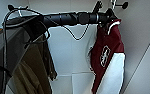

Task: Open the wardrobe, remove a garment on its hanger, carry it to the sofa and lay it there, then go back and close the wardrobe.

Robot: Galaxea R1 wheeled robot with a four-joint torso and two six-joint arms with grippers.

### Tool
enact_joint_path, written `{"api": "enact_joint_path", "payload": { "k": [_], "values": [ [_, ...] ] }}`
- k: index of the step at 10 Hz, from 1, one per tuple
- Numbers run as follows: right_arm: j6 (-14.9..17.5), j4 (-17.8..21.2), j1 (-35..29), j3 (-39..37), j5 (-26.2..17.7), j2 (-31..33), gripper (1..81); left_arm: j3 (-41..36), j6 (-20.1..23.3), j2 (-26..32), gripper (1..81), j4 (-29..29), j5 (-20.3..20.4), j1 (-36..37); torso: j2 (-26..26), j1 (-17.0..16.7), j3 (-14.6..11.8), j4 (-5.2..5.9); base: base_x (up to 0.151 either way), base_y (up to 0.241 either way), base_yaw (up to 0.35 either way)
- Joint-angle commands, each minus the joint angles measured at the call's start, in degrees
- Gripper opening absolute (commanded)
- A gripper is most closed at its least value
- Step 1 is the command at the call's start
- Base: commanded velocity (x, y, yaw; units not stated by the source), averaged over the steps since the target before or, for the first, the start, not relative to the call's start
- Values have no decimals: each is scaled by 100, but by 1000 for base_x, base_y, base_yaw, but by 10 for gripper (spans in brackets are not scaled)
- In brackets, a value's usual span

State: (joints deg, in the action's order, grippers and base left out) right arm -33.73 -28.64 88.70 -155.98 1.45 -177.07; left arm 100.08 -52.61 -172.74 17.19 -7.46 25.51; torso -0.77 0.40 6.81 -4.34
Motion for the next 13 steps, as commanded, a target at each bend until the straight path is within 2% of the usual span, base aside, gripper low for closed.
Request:
{"api": "enact_joint_path", "payload": {
  "k": [1,2,3,5,8,13],
  "values": [
    [25,-2,-181,60,-268,-24,811,-216,155,283,10,-269,667,1135,0,0,-554,0,0,0,0],
    [25,-2,-181,60,-269,-24,811,-442,155,474,10,-269,780,1083,2,0,-99,0,0,0,0],
    [25,-2,-190,60,-277,-32,811,-670,164,701,10,-269,867,995,2,2,-258,0,0,0,0],
    [25,-2,-190,69,-277,-33,811,-1093,164,1082,10,-269,947,741,-5,-9,-391,0,0,0,0],
    [25,-10,-199,69,-276,-42,811,-1833,190,1408,10,-453,1325,275,-5,-11,-398,0,0,0,0],
    [25,-2,-234,77,-277,-59,811,-2983,199,1953,10,-541,1826,1,-2,-11,-398,0,0,0,0]
  ]
}}
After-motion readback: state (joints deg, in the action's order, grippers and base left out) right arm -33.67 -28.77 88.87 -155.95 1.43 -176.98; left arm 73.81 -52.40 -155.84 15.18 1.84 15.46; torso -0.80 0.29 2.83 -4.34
